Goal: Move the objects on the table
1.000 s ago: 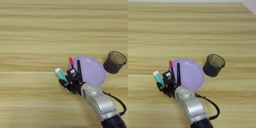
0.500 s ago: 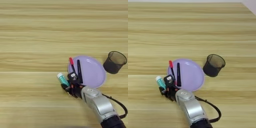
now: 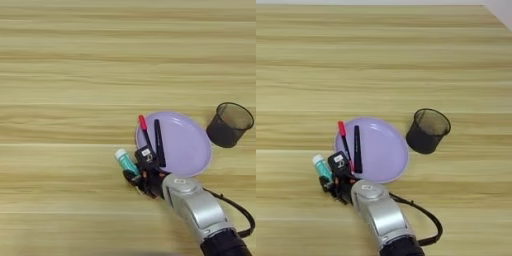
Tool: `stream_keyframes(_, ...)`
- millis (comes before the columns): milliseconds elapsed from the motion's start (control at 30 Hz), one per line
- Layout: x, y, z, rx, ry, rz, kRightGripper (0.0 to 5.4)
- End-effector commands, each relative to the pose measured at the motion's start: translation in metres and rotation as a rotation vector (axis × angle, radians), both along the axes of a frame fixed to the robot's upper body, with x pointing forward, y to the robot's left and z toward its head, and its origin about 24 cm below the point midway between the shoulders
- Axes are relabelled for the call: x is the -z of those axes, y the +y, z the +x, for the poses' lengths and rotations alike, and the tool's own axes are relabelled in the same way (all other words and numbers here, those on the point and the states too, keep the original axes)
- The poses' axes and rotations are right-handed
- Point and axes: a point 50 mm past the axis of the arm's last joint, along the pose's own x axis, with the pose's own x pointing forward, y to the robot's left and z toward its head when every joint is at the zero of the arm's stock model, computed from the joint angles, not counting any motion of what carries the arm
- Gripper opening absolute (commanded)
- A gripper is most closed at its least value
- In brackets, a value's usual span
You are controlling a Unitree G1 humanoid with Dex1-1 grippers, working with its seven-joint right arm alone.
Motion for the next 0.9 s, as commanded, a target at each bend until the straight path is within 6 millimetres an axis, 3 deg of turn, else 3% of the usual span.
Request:
stream_keyframes(33,-0.0211,0.0063,0.019,-0.01,-0.115,0.016,1.67)
stream_keyframes(400,-0.0199,0.0056,0.0191,-0.009,-0.111,0.01,1.67)
stream_keyframes(900,-0.0193,0.0048,0.0187,-0.009,-0.107,0.007,3.41)
